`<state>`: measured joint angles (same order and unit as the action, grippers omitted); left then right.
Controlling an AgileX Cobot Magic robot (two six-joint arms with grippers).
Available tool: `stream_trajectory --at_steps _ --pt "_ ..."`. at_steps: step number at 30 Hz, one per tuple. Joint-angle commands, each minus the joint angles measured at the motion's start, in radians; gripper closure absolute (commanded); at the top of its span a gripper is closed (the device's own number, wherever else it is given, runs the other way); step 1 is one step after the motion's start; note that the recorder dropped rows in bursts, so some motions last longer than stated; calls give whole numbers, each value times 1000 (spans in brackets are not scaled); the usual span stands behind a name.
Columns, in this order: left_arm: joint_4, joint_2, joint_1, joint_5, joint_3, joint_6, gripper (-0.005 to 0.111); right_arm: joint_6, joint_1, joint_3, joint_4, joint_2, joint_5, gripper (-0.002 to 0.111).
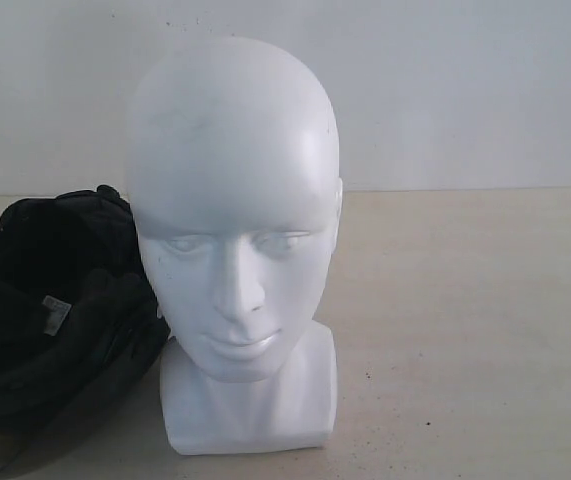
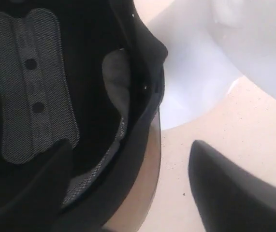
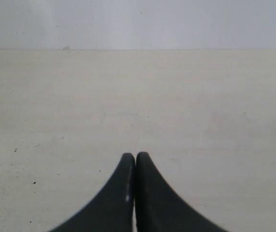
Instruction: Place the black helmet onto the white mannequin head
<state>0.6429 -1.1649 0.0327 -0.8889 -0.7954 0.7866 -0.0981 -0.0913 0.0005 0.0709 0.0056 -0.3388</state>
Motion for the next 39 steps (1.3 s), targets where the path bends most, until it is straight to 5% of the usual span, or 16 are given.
stream_trajectory --at_steps 1,13,39 --pt "80 -54 75 0 -6 121 36 0 2 0 6 -6 4 108" --pt "26 -171 174 143 -6 149 35 0 2 0 6 -6 4 108" --pt "109 -274 177 208 -7 219 35 0 2 0 6 -6 4 108"
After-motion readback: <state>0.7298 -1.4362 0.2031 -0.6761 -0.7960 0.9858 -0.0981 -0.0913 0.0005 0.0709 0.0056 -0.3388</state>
